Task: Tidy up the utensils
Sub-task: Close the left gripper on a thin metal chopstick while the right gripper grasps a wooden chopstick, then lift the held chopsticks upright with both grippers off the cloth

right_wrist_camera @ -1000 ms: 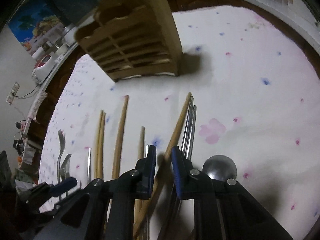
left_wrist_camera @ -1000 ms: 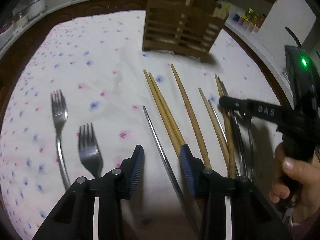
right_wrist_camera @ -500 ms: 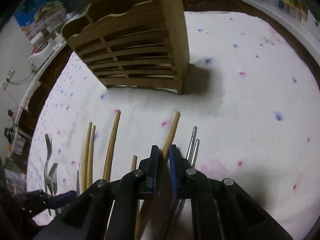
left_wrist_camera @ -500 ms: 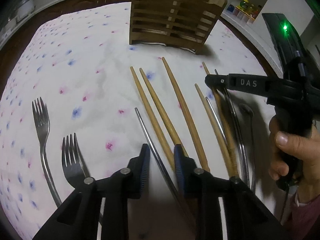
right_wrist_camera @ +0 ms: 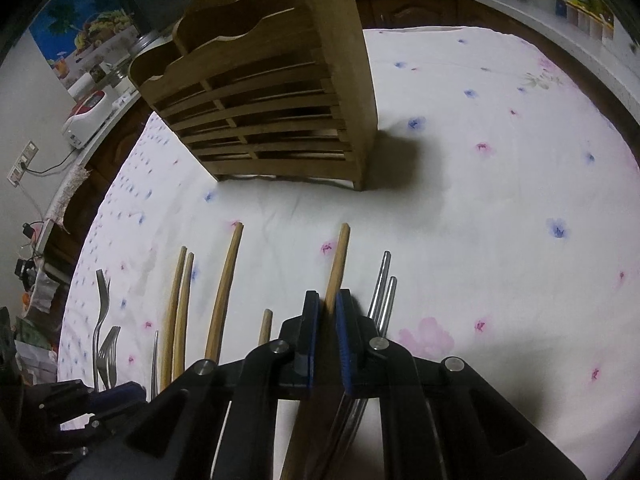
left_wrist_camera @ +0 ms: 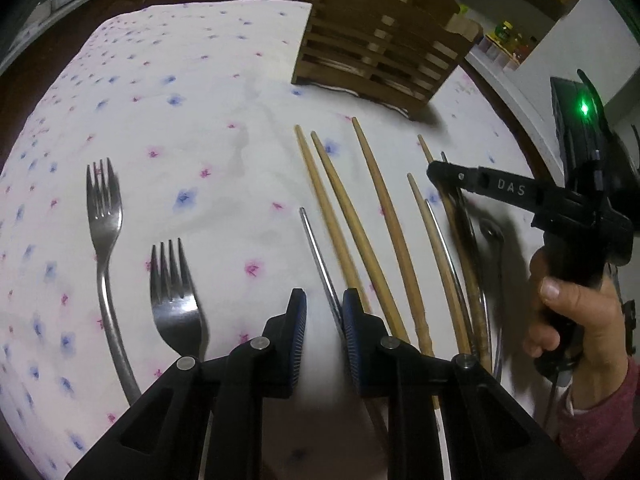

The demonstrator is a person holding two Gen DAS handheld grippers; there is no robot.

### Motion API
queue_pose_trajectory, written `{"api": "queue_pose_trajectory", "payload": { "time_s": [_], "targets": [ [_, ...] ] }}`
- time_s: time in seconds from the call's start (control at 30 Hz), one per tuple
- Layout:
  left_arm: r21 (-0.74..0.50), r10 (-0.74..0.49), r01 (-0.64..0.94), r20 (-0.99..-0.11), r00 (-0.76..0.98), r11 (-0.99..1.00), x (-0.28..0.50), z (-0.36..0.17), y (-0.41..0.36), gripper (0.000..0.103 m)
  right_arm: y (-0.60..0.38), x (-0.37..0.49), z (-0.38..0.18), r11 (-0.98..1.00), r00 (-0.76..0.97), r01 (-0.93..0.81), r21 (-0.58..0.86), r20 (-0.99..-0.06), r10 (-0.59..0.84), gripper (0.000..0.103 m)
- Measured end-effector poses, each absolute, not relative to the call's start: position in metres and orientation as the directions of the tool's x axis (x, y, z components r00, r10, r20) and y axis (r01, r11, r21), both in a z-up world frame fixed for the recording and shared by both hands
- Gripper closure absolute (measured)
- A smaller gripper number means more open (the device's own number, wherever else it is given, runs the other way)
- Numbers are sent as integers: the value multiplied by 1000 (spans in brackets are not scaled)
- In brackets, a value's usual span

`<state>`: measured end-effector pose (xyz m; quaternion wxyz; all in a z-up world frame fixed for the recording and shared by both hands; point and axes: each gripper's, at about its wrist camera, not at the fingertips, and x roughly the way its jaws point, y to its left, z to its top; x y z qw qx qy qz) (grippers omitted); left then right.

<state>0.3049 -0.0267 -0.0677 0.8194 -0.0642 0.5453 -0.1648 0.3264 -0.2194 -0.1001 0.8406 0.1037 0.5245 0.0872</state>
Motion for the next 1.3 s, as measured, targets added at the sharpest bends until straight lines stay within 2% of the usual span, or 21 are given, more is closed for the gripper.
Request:
{"api": "queue_pose_trajectory", "payload": {
  "time_s": [0.2, 0.37, 0.5, 0.83, 1.03, 1.2, 1.3],
  "targets": [
    [-241, -305, 212, -884, 354, 947, 309, -70, -35, 84, -218, 326, -100, 965, 435, -42, 258, -865, 251, 94],
    [-134, -225, 266, -909, 350, 955, 312, -70, -55, 85, -216, 328, -100, 971, 433, -55, 233, -871, 234, 94],
    [-62, -179, 316, -917, 357, 947, 313, -70, -69, 93, -208, 327, -99, 980, 441, -76, 184, -875, 199, 94],
    [-143, -254, 291, -885, 391, 946, 297, -56, -45, 103, -217, 289, -72, 954, 476, -70, 292, -830, 290, 97],
    [-176, -310, 321, -844, 437, 931, 273, -28, -36, 103, -223, 258, -40, 943, 526, -86, 322, -789, 317, 97],
    [-111, -248, 322, -870, 426, 940, 272, -33, -34, 103, -223, 242, -29, 945, 543, -92, 313, -780, 311, 97],
    [-97, -228, 330, -894, 386, 939, 279, -44, -47, 97, -224, 235, -30, 943, 544, -89, 320, -778, 315, 97]
  ]
}}
